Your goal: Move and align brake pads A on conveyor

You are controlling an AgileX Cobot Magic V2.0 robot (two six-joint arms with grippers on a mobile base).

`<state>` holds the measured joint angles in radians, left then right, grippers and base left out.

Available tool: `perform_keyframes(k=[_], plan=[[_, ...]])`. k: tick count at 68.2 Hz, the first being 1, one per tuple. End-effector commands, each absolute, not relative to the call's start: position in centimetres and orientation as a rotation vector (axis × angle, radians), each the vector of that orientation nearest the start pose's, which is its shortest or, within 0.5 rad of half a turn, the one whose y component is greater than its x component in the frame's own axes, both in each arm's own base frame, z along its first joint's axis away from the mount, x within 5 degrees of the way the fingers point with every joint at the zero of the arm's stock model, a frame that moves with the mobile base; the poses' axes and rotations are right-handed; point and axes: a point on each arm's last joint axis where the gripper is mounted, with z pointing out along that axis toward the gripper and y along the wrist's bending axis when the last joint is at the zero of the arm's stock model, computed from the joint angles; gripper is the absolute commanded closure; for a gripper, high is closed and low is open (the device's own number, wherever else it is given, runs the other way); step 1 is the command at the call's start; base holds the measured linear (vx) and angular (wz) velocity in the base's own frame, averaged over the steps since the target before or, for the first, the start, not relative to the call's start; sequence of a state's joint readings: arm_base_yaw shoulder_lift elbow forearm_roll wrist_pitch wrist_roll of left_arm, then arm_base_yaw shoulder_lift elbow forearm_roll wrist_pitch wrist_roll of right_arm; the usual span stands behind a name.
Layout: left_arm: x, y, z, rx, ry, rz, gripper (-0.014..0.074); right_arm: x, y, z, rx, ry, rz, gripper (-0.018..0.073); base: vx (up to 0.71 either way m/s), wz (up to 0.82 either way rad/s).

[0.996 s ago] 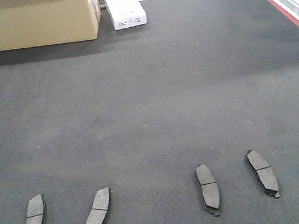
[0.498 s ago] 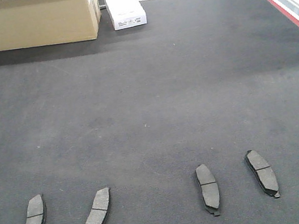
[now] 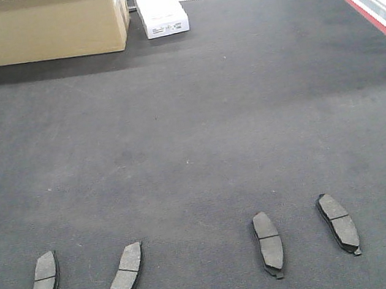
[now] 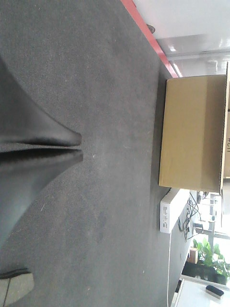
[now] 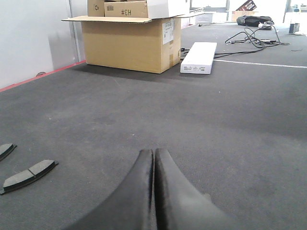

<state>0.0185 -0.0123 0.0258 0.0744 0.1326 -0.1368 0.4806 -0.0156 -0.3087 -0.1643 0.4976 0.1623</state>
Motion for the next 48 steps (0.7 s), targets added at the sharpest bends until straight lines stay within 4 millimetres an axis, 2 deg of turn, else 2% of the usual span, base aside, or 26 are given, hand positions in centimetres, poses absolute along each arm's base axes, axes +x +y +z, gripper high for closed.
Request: perform_keyframes(k=[1, 28, 37, 48], plan=[[5.6, 0.1, 19.4, -0.075, 1.565, -0.040, 0.0602, 2.7, 0.7, 28.4, -0.321, 1.529, 0.318, 0.0571, 0.00, 0.00], [5.6, 0.1, 19.4, -0.075, 1.565, -0.040, 0.0602, 2.7, 0.7, 28.4, -0.322, 1.529, 0.316, 0.0571, 0.00, 0.00], [5.6, 0.1, 19.4, -0.075, 1.565, -0.040, 0.0602, 2.8, 0.3, 28.5, -0.364, 1.506, 0.201, 0.0571, 0.00, 0.00], [5.6, 0.1, 19.4, -0.075, 1.565, -0.040, 0.0602, 4.1, 0.4, 28.5, -0.259, 1.583, 0.078, 0.0571, 0.00, 0.00]])
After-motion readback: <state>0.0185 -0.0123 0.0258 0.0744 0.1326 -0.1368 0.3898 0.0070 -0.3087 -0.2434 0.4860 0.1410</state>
